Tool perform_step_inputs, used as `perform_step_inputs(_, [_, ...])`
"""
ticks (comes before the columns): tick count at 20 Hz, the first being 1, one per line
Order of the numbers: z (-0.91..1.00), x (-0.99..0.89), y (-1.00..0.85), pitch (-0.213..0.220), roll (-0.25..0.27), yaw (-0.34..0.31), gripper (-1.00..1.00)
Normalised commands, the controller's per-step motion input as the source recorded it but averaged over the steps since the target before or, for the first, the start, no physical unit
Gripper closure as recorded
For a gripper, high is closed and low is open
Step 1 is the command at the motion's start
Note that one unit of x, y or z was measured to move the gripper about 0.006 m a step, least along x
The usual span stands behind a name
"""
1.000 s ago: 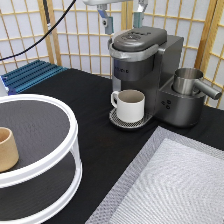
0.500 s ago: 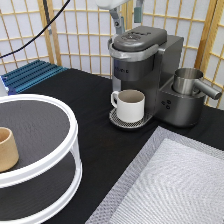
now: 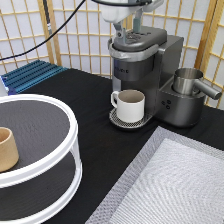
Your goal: Make coffee
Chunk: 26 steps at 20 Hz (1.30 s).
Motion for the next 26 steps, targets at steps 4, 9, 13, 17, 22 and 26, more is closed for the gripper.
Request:
perform_step_inputs(4, [-0.06,-0.24,0.13,0.082,-0.007,-0.036,-1.0])
perform_step_inputs(9, [0.0,-0.17,0.08,0.058,-0.006,-0.011,-1.0])
perform_step_inputs(13, [-0.19,0.04,0.03,0.065,0.0,-0.011,-1.0])
perform_step_inputs(17, [-0.18,0.38,-0.01,0.124,0.0,-0.027,-1.0])
perform_step_inputs(22, [-0.07,0.21,-0.01,0.118,0.001,-0.027,-1.0])
perform_step_inputs(26, [-0.01,0.14,-0.02,0.114,0.001,-0.03,-1.0])
